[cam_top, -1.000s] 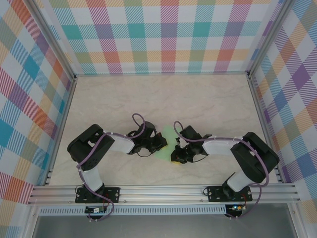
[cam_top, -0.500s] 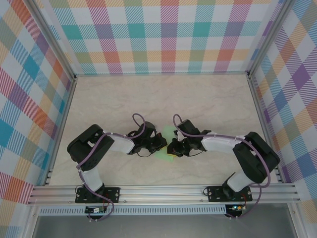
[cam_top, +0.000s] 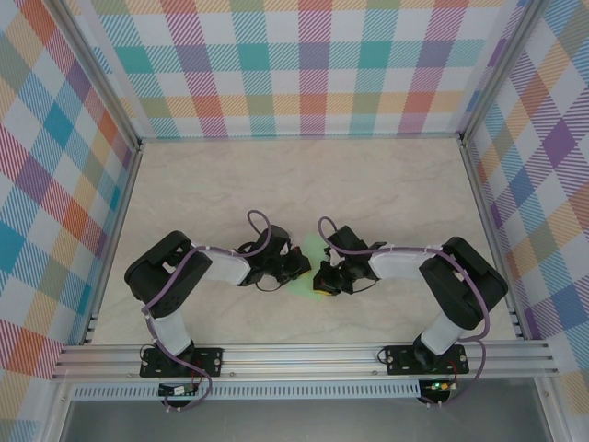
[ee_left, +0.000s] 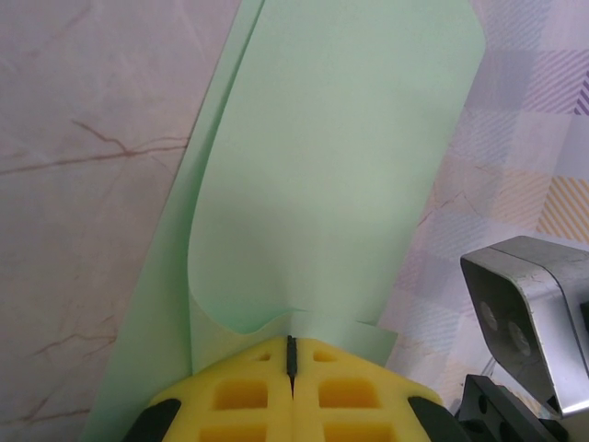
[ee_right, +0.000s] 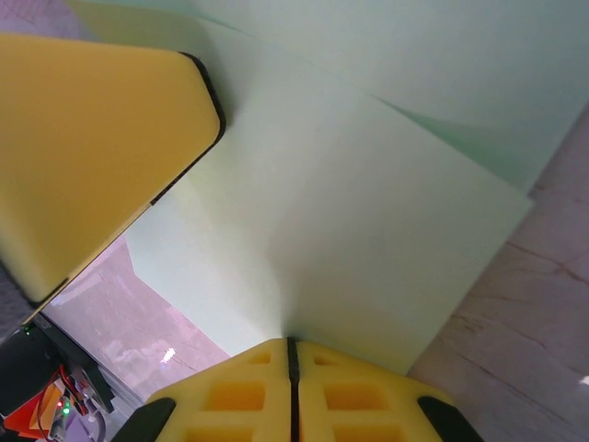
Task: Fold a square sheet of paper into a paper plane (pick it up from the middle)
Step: Fold the triangle a second time at the center of the table.
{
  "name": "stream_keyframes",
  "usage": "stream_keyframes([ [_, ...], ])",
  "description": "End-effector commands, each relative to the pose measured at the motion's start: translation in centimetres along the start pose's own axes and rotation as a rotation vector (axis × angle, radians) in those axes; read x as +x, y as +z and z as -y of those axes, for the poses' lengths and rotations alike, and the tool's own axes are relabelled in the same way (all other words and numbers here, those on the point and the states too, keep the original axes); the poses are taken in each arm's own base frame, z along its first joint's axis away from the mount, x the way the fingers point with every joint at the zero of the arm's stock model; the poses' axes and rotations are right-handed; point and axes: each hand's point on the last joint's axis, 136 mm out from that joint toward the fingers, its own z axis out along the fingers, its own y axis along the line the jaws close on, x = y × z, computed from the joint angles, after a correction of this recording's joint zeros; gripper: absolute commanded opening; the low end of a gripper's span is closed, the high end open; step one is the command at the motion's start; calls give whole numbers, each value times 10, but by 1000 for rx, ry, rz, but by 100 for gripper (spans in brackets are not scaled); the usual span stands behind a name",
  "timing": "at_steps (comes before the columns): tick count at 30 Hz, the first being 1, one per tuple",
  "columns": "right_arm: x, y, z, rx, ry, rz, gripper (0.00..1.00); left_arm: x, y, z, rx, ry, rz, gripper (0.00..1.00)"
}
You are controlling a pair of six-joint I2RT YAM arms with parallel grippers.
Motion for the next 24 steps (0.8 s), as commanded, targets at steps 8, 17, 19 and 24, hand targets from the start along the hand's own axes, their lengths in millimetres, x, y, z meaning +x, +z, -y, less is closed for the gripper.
stream_keyframes([
  [8, 29, 8, 61, 236, 45, -102, 7, -20, -10, -19, -108, 12, 55, 0],
  [17, 30, 10, 61, 233, 35, -116, 7, -43, -16, -21, -113, -12, 82, 0],
  [19, 30, 9, 61, 231, 30, -116, 7, -47, -17, -22, -120, -12, 82, 0],
  [24, 29, 8, 57, 220, 18, -115, 7, -55, -16, -30, -134, -31, 75, 0],
])
